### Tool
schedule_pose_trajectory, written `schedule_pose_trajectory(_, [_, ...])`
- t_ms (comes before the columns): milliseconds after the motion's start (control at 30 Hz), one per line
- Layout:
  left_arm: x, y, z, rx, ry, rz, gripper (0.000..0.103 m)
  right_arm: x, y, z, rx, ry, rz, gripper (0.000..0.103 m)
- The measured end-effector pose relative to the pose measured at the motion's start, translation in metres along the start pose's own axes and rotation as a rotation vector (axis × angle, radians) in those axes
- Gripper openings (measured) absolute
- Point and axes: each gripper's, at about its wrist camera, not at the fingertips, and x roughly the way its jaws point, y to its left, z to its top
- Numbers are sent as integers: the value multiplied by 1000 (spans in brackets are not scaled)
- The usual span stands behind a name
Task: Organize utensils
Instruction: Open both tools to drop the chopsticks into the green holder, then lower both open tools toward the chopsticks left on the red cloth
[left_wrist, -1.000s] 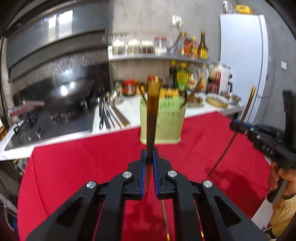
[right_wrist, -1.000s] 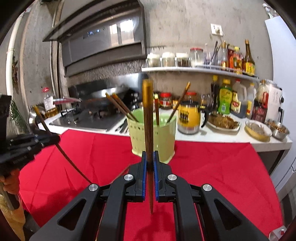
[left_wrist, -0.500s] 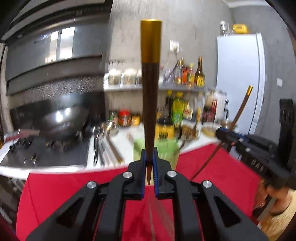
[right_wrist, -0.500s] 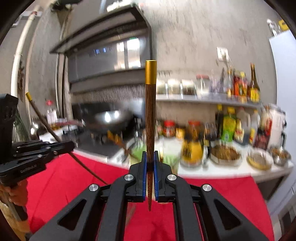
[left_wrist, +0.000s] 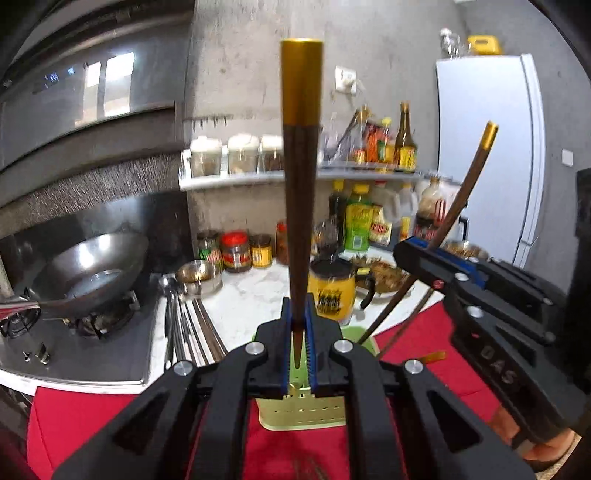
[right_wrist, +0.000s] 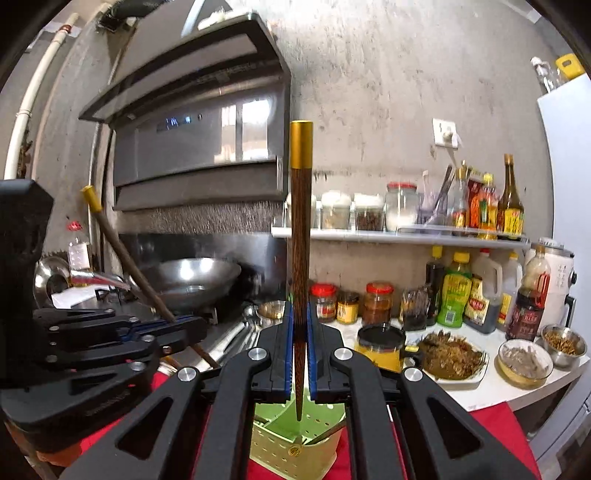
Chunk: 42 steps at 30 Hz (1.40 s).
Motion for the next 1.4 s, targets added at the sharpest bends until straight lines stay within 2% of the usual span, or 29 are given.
schedule_pose_trajectory(167, [32, 8, -10, -10, 68, 17, 6, 16, -1, -12, -25, 65, -7, 9])
schedule_pose_trajectory(200, [34, 9, -11, -17, 73, 14, 6, 17, -1, -13, -28, 73, -10, 15])
schedule_pose_trajectory(233, [35, 10, -10, -23, 72, 12, 7, 17, -2, -14, -29, 78, -10, 28])
schedule_pose_trajectory(300, [26, 11, -6, -29, 58, 9, 14, 12, -4, -12, -25, 71, -13, 44])
schedule_pose_trajectory(333, [20, 10, -4, -28, 43, 10, 26, 6, -5, -10, -22, 63, -19, 44])
schedule_pose_trajectory(367, [10, 10, -1, -28, 22, 15, 33, -1, -6, -7, -19, 54, -21, 44])
schedule_pose_trajectory(500, [-32, 13, 8, -40, -39, 36, 34, -33, -8, 2, -15, 33, -29, 44])
schedule_pose_trajectory(600, [-63, 13, -1, -37, -36, 107, 35, -64, -8, 0, -20, 35, -32, 44])
schedule_pose_trajectory(733, [-96, 17, -35, -43, 2, 177, 35, -99, -8, -27, 1, 93, -18, 44])
schedule_pose_trajectory(800, [-108, 19, -64, -44, 48, 214, 35, -113, -5, -48, 8, 137, -7, 44])
schedule_pose_trajectory(900, [-120, 20, -110, -40, 127, 232, 35, -132, 5, -84, 4, 205, 6, 44])
schedule_pose_trajectory(1033, [-128, 20, -173, -80, 246, 214, 35, -149, 27, -136, 15, 321, 54, 44])
schedule_pose_trajectory(1167, [-126, 20, -214, -135, 335, 172, 35, -153, 52, -177, 21, 432, 114, 44])
schedule_pose_trajectory(1267, [-129, 18, -236, -143, 365, 167, 35, -151, 69, -202, 23, 499, 149, 42])
schedule_pose_trajectory(1400, [-131, 21, -247, -165, 388, 157, 35, -143, 82, -219, 33, 555, 172, 33])
